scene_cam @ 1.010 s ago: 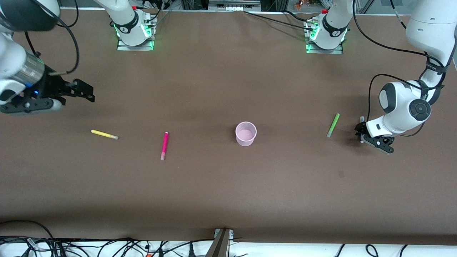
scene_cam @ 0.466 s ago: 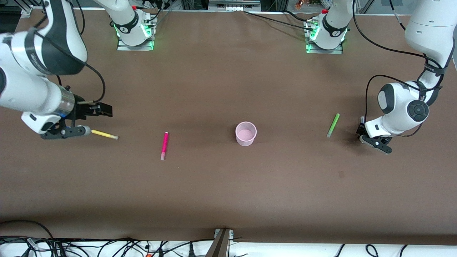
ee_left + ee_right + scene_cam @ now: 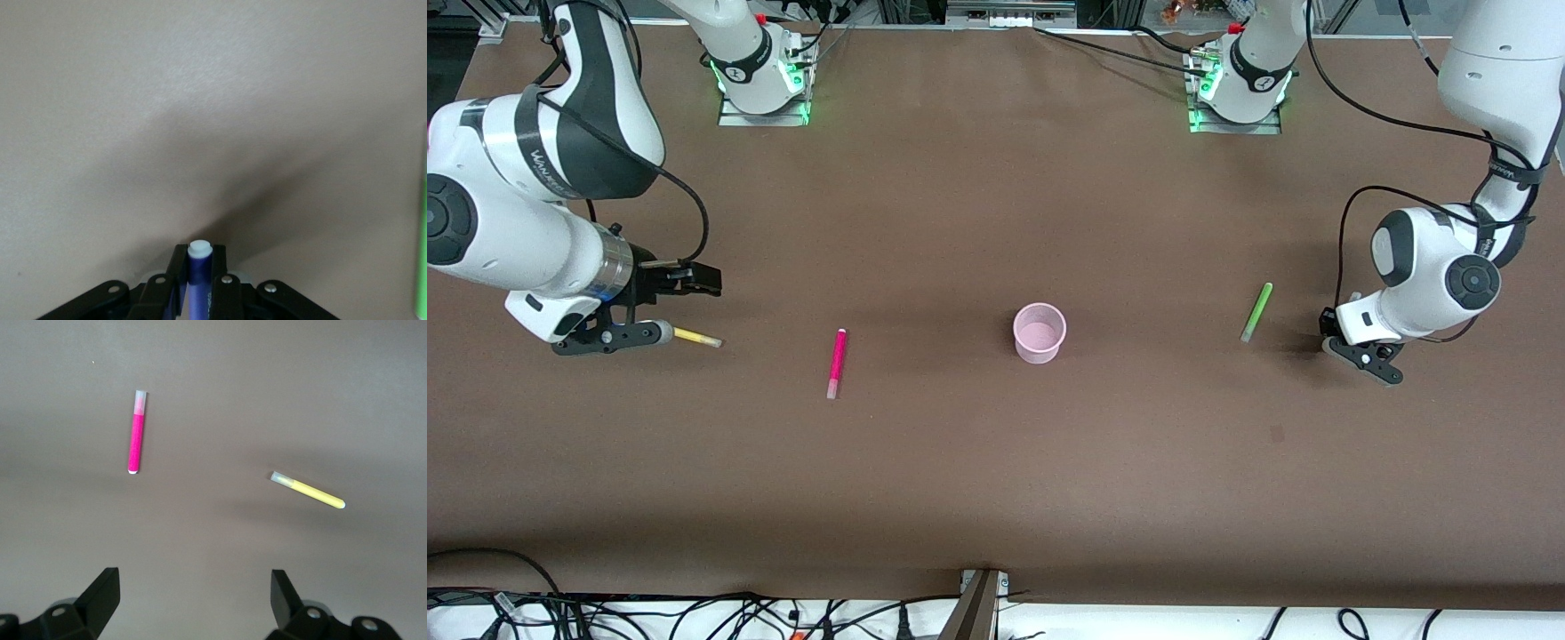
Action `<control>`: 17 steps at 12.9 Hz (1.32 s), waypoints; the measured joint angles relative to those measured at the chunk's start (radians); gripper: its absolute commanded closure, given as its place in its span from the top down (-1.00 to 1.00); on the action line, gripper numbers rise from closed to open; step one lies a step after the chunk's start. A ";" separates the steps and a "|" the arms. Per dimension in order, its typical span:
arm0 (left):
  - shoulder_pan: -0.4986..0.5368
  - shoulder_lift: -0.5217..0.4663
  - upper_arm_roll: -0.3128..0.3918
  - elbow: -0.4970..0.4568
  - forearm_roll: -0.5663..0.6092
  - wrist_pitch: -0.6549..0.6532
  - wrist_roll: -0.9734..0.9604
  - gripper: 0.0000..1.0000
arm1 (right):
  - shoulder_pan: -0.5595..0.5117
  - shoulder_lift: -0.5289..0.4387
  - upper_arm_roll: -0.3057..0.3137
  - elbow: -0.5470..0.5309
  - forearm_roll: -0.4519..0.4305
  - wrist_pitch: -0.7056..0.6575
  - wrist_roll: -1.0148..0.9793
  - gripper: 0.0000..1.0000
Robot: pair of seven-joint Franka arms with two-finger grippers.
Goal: Organize pens into pink holder with both arms
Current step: 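Grasp the blue marker with the left gripper while the right gripper advances, then insert the marker with the left gripper while the right gripper grasps the pen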
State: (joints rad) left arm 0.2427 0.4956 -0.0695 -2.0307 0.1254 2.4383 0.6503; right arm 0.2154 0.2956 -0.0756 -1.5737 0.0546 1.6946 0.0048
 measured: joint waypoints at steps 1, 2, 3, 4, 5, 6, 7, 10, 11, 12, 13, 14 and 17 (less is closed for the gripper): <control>0.000 -0.017 -0.019 0.050 -0.001 -0.108 0.000 -1.00 | 0.007 0.000 0.000 0.000 0.001 -0.002 0.028 0.99; 0.000 -0.034 -0.040 0.109 -0.013 -0.222 -0.001 -1.00 | 0.017 0.000 0.001 0.000 0.001 -0.006 0.069 0.99; 0.000 -0.048 -0.065 0.174 -0.041 -0.334 -0.001 -1.00 | 0.028 0.001 0.001 0.000 0.001 -0.010 0.117 0.99; -0.001 -0.058 -0.093 0.236 -0.067 -0.432 -0.001 -1.00 | 0.040 0.002 0.001 -0.001 0.002 -0.014 0.151 0.99; -0.003 -0.062 -0.123 0.289 -0.085 -0.506 -0.002 -1.00 | 0.050 0.004 0.001 -0.004 0.002 -0.015 0.171 0.99; -0.005 -0.063 -0.161 0.328 -0.103 -0.555 -0.001 -1.00 | 0.056 0.011 0.001 -0.007 0.002 -0.014 0.187 0.98; -0.007 -0.062 -0.209 0.347 -0.114 -0.578 0.000 -1.00 | 0.059 0.022 0.001 -0.010 0.004 -0.010 0.200 0.98; -0.016 -0.051 -0.389 0.360 -0.158 -0.573 -0.009 -1.00 | 0.069 0.076 0.002 -0.030 0.063 0.054 0.248 0.96; -0.027 -0.038 -0.437 0.369 -0.186 -0.548 -0.009 -1.00 | 0.075 0.096 0.002 -0.047 0.071 0.099 0.262 0.95; -0.045 -0.017 -0.467 0.381 -0.208 -0.505 -0.005 -1.00 | 0.083 0.118 0.002 -0.068 0.078 0.152 0.273 0.95; -0.067 0.008 -0.489 0.389 -0.228 -0.444 0.001 -1.00 | 0.094 0.139 0.003 -0.088 0.092 0.207 0.283 0.95; -0.089 0.031 -0.502 0.395 -0.250 -0.371 0.011 -1.00 | 0.107 0.159 0.004 -0.104 0.102 0.254 0.298 0.94; -0.132 0.098 -0.546 0.403 -0.364 -0.146 0.137 -1.00 | 0.152 0.220 0.006 -0.155 0.107 0.407 0.348 0.90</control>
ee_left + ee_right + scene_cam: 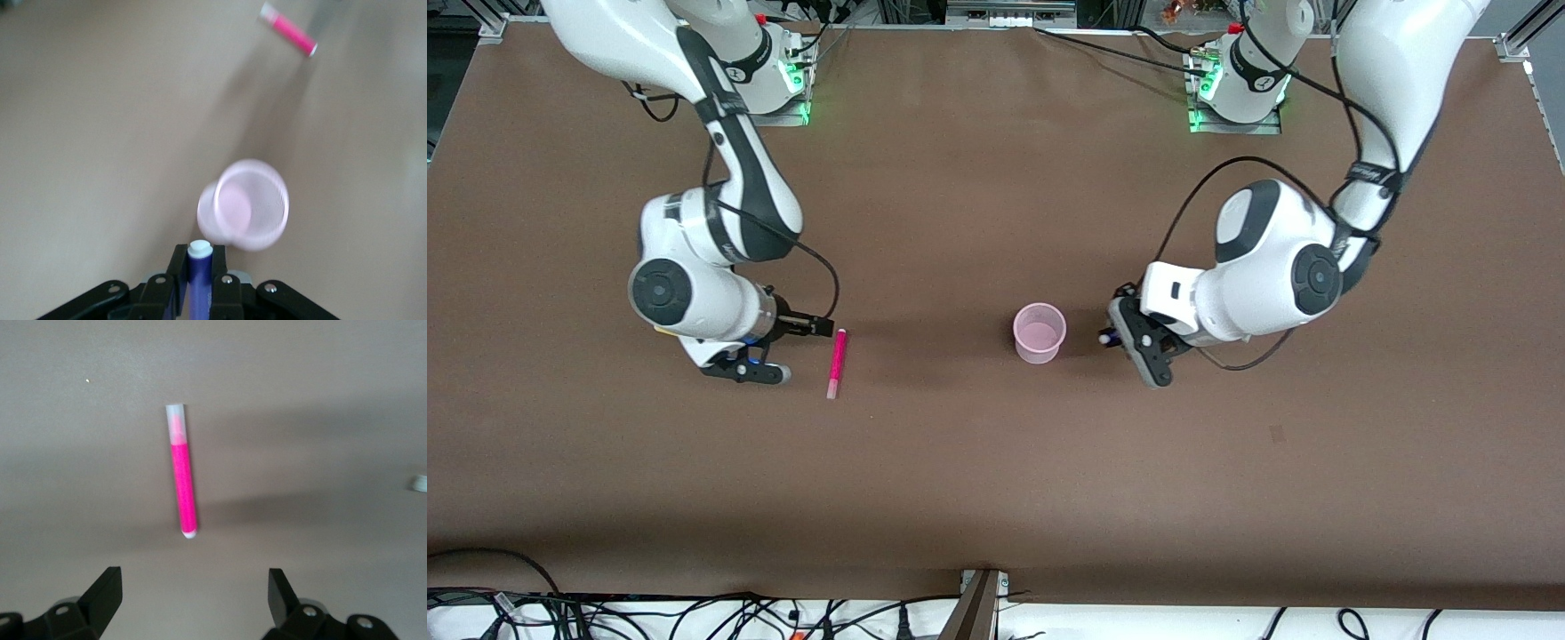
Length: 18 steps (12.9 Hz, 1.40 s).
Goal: Organize pens into pink holder with both arms
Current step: 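Insert the marker with the left gripper while the right gripper grasps the pen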
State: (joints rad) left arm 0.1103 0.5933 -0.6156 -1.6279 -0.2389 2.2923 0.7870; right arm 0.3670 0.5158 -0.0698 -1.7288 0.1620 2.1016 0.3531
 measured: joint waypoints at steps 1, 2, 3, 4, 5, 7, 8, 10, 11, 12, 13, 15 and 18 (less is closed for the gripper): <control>-0.008 0.032 -0.028 0.001 -0.039 0.096 0.042 -1.00 | 0.014 0.014 0.000 -0.024 0.000 0.049 0.010 0.90; -0.018 0.062 -0.057 0.001 -0.066 0.186 0.066 -1.00 | 0.021 0.023 0.000 -0.048 0.000 0.084 0.016 0.88; -0.038 0.087 -0.078 0.002 -0.080 0.267 0.075 -1.00 | 0.024 0.026 0.000 -0.070 0.000 0.112 0.019 0.88; -0.067 0.104 -0.086 0.002 -0.088 0.334 0.077 -1.00 | 0.024 0.026 0.000 -0.092 0.003 0.137 0.021 0.86; -0.098 0.114 -0.090 0.002 -0.099 0.380 0.077 -1.00 | 0.024 0.026 -0.001 -0.113 0.014 0.164 0.021 0.82; -0.139 0.121 -0.090 0.002 -0.110 0.408 0.077 -1.00 | 0.025 0.028 0.001 -0.156 0.045 0.217 0.021 0.71; -0.145 0.122 -0.090 0.001 -0.110 0.408 0.078 -1.00 | 0.025 0.030 0.004 -0.175 0.054 0.244 0.021 0.60; -0.146 0.127 -0.089 -0.010 -0.110 0.408 0.085 -1.00 | 0.026 0.034 0.016 -0.211 0.058 0.300 0.021 0.41; -0.146 0.130 -0.087 -0.021 -0.110 0.408 0.088 -1.00 | 0.027 0.037 0.020 -0.227 0.059 0.324 0.021 0.29; -0.146 0.135 -0.084 -0.034 -0.110 0.408 0.095 -1.00 | 0.028 0.039 0.021 -0.239 0.059 0.338 0.022 0.22; -0.146 0.137 -0.080 -0.044 -0.110 0.408 0.103 -1.00 | 0.028 0.039 0.021 -0.246 0.059 0.347 0.022 0.21; -0.146 0.139 -0.074 -0.054 -0.110 0.408 0.109 0.99 | 0.028 0.039 0.021 -0.249 0.059 0.350 0.022 0.22; -0.146 0.139 -0.074 -0.054 -0.110 0.408 0.111 1.00 | 0.028 0.039 0.021 -0.247 0.059 0.357 0.022 0.25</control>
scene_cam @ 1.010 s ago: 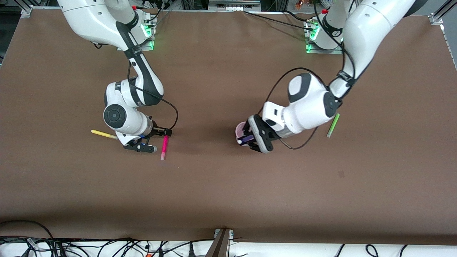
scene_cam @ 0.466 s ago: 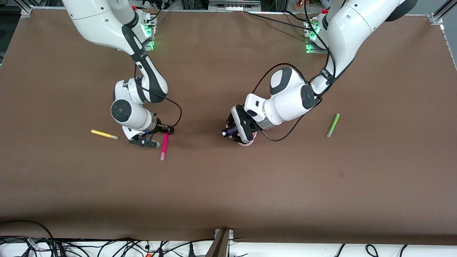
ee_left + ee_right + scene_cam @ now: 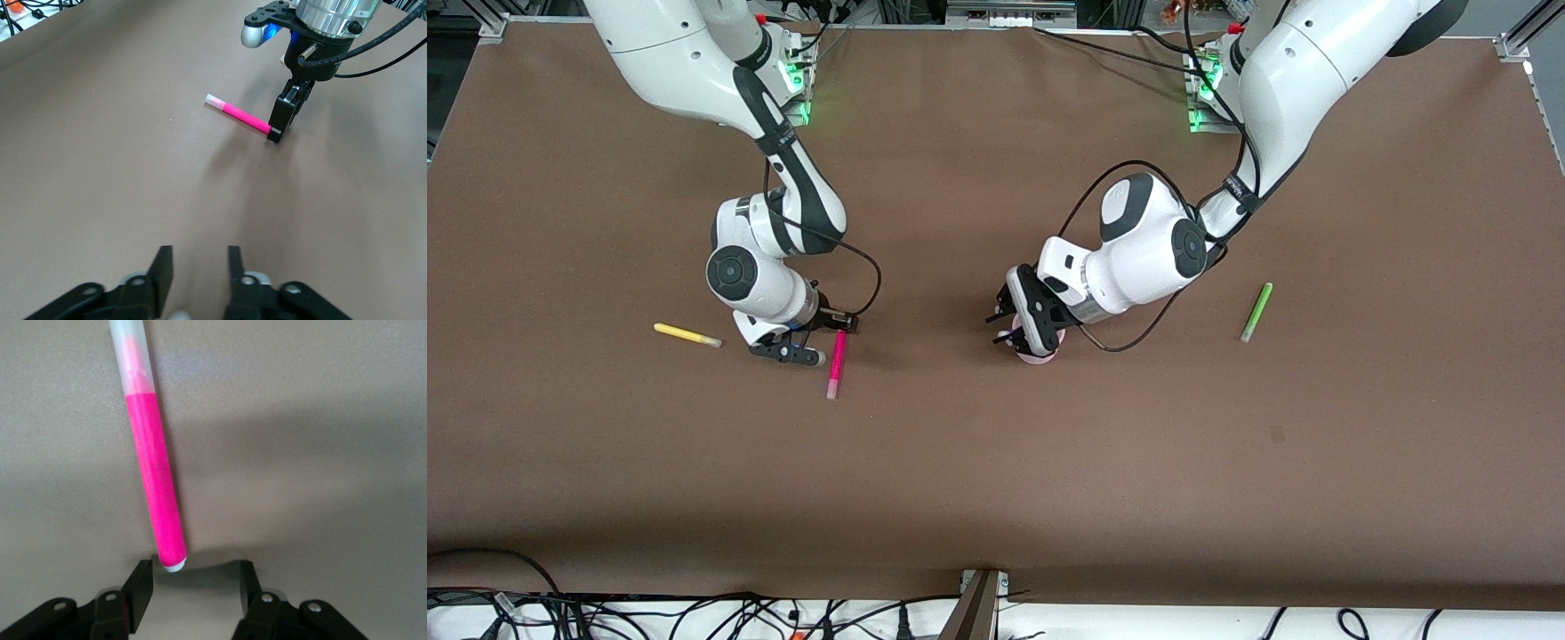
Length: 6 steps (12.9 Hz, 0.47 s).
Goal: Organize pens into pink holder with both arms
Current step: 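Insert the marker with the left gripper while the right gripper grasps the pen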
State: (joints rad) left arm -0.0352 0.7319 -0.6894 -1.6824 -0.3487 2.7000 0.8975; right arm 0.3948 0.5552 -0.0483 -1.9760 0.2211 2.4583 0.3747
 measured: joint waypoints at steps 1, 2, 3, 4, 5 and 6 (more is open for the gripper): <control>0.001 -0.001 0.000 0.000 0.000 0.000 0.000 1.00 | 0.000 0.000 0.000 0.002 0.001 0.002 0.000 0.25; 0.003 -0.003 -0.001 0.000 0.000 0.000 -0.005 1.00 | 0.000 0.000 0.000 0.003 0.004 0.004 0.000 0.25; 0.006 -0.007 -0.002 0.002 0.000 -0.005 -0.018 1.00 | 0.000 0.000 0.000 0.003 0.006 0.005 0.000 0.25; 0.009 -0.016 -0.002 0.004 0.000 -0.027 -0.043 1.00 | 0.000 0.000 0.000 0.005 0.009 0.006 0.000 0.25; 0.015 -0.032 -0.002 0.007 0.000 -0.073 -0.075 1.00 | 0.000 0.000 0.000 0.007 0.012 0.006 0.000 0.25; 0.026 -0.058 -0.002 0.011 0.000 -0.140 -0.112 1.00 | 0.000 0.000 0.000 0.009 0.016 0.006 0.000 0.25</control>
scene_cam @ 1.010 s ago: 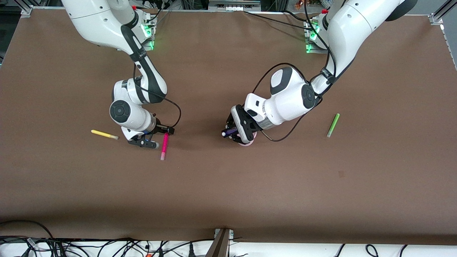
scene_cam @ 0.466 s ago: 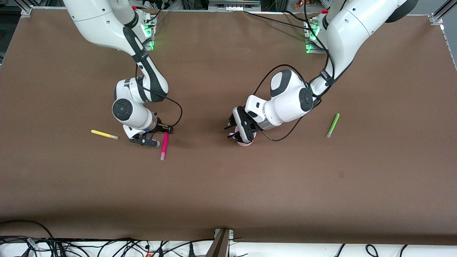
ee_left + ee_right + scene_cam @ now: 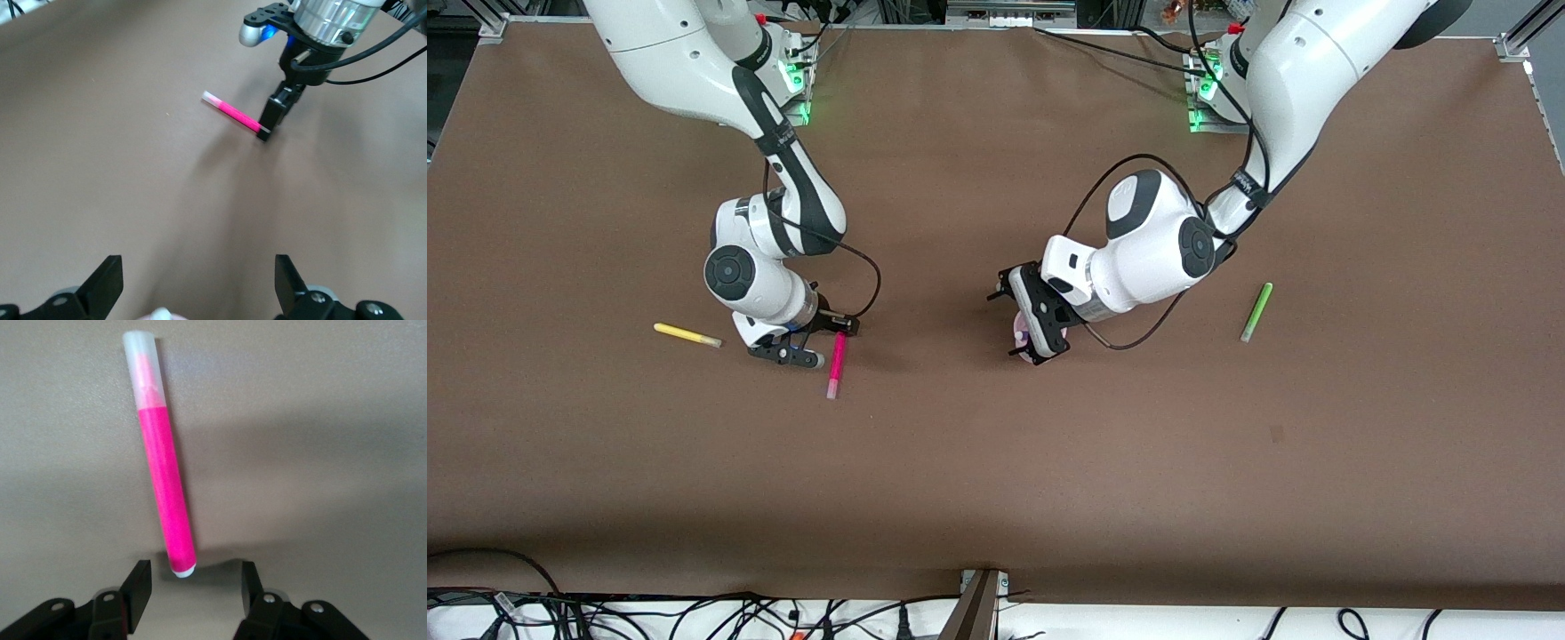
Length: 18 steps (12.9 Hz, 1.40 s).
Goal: Organize pens into pink holder with both arms
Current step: 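Withdraw the left gripper while the right gripper lifts the pink marker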
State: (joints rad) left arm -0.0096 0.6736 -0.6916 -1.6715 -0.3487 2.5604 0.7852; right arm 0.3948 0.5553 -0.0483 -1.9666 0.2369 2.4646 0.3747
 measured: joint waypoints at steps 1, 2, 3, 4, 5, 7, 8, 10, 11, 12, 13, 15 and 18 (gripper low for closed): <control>0.017 -0.034 0.001 0.005 0.000 -0.086 -0.038 1.00 | 0.000 0.000 0.000 0.002 0.002 0.000 0.000 0.24; 0.040 -0.078 0.003 0.011 0.000 -0.193 -0.075 1.00 | 0.000 0.001 0.000 0.003 0.003 0.000 0.000 0.22; 0.067 -0.123 0.009 0.016 0.000 -0.301 -0.107 1.00 | 0.000 0.003 0.000 0.005 0.004 0.000 0.000 0.19; 0.095 -0.170 0.018 0.018 0.001 -0.400 -0.142 1.00 | 0.000 0.006 0.000 0.006 0.005 0.002 0.000 0.11; 0.123 -0.214 0.024 0.019 0.013 -0.489 -0.188 1.00 | 0.000 0.008 0.000 0.007 0.006 0.005 0.000 0.03; 0.166 -0.294 0.026 0.027 0.097 -0.652 -0.325 1.00 | 0.000 0.015 0.000 0.008 0.006 0.013 0.000 -0.25; 0.175 -0.323 0.027 0.048 0.159 -0.745 -0.400 1.00 | 0.000 0.015 0.000 0.009 0.007 0.013 0.000 -0.40; 0.179 -0.351 0.027 0.132 0.312 -0.959 -0.530 1.00 | 0.000 0.015 -0.002 0.012 0.007 0.013 0.000 -0.63; 0.180 -0.356 0.028 0.181 0.398 -1.056 -0.578 1.00 | 0.000 0.015 -0.002 0.012 0.007 0.013 0.000 -0.68; 0.181 -0.358 0.030 0.227 0.475 -1.134 -0.607 1.00 | 0.000 0.015 -0.002 0.012 0.007 0.013 0.000 -0.69; 0.183 -0.361 0.045 0.263 0.522 -1.184 -0.622 1.00 | 0.000 0.015 -0.002 0.013 0.007 0.013 0.000 -0.71; 0.183 -0.390 0.139 0.297 0.530 -1.204 -0.633 1.00 | 0.000 0.016 -0.001 0.013 0.007 0.013 -0.001 -0.74; 0.142 -0.476 0.366 0.304 0.495 -1.185 -0.632 1.00 | 0.000 0.016 0.005 0.027 0.007 0.000 -0.001 -0.75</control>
State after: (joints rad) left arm 0.1320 0.1977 -0.3256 -1.3672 0.1463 1.3758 0.1537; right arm 0.3950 0.5715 -0.0435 -1.9395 0.2439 2.4642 0.3741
